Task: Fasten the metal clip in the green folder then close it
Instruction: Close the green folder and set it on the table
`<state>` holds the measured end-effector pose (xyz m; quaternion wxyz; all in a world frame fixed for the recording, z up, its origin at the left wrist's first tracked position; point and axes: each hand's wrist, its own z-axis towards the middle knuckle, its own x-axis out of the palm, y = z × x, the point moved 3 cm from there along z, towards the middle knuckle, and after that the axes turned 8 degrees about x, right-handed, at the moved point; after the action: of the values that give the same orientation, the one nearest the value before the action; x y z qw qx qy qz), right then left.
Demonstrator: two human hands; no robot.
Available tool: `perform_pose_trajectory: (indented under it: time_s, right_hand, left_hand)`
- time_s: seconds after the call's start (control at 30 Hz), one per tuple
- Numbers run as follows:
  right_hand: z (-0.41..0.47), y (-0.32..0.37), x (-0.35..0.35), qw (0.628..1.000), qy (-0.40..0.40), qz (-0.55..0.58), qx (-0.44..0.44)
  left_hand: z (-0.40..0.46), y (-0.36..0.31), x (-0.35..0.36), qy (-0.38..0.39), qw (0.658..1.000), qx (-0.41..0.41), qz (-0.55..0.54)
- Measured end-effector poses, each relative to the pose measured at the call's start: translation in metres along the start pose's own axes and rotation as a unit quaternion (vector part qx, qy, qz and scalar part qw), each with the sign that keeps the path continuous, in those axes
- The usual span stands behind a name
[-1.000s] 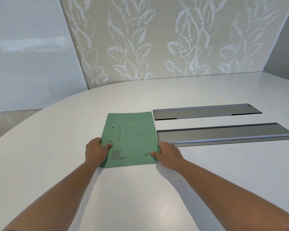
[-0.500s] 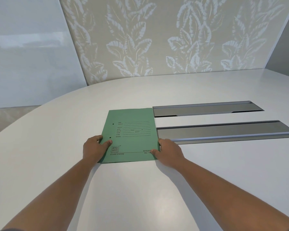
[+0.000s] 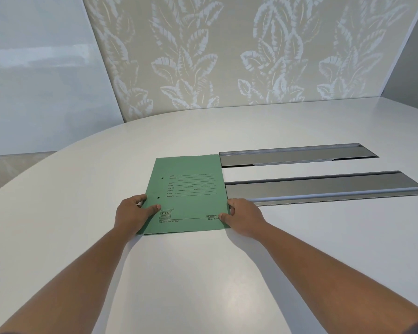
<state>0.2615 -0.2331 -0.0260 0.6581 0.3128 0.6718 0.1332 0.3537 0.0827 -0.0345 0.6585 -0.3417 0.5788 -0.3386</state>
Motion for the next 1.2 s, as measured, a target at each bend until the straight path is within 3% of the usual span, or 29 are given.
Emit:
perform_pose_trajectory:
  time_s: [1.07,1.13,1.2]
  right_hand:
    - [-0.001,0.002,-0.002,1.0,0.012,0.013,0.009]
    - [-0.005,0.005,-0.004,1.0,0.002,0.015,0.009]
    - [-0.006,0.006,-0.007,0.999,-0.008,0.044,0.002]
  left_hand:
    - [-0.004,-0.002,0.0,-0.013,0.999,0.029,0.026]
    - [-0.004,-0.007,0.002,0.005,0.996,0.036,0.075]
    - [-0.008,-0.018,0.005,0.041,0.976,0.069,0.203]
